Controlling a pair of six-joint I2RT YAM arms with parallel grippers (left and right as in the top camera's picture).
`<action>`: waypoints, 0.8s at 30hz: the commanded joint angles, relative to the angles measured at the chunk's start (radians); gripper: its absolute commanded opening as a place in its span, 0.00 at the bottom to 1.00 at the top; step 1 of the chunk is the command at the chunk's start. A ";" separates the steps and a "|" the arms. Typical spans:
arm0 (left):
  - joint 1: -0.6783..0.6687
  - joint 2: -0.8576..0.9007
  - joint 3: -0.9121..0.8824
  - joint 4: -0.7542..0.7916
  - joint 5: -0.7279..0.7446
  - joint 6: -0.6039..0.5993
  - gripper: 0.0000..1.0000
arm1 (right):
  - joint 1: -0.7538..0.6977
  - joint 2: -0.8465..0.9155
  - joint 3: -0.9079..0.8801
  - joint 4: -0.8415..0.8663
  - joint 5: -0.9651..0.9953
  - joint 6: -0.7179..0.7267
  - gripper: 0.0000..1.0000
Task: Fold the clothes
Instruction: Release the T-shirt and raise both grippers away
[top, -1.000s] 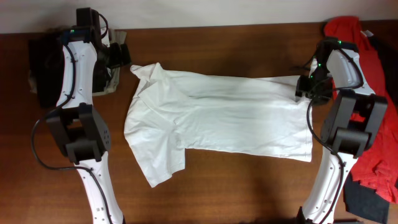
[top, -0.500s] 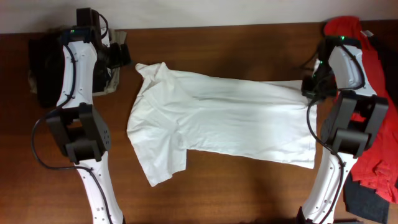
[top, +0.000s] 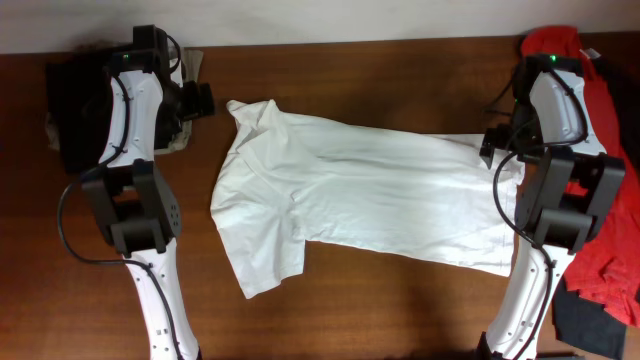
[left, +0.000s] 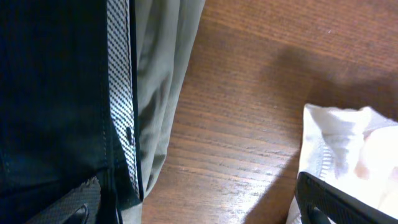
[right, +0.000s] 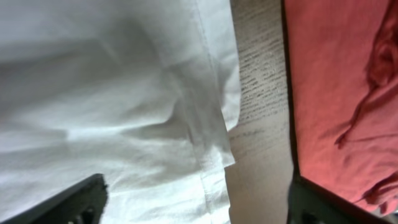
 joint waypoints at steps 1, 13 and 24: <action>0.001 -0.015 0.045 -0.040 -0.007 0.010 0.99 | -0.006 -0.012 0.013 -0.025 0.043 0.065 0.99; 0.001 -0.260 0.163 -0.350 -0.008 -0.023 0.99 | -0.010 -0.328 0.043 -0.122 0.033 0.232 0.99; 0.003 -0.429 0.158 -0.538 -0.008 -0.047 0.99 | 0.048 -0.682 -0.034 -0.209 -0.013 0.249 0.99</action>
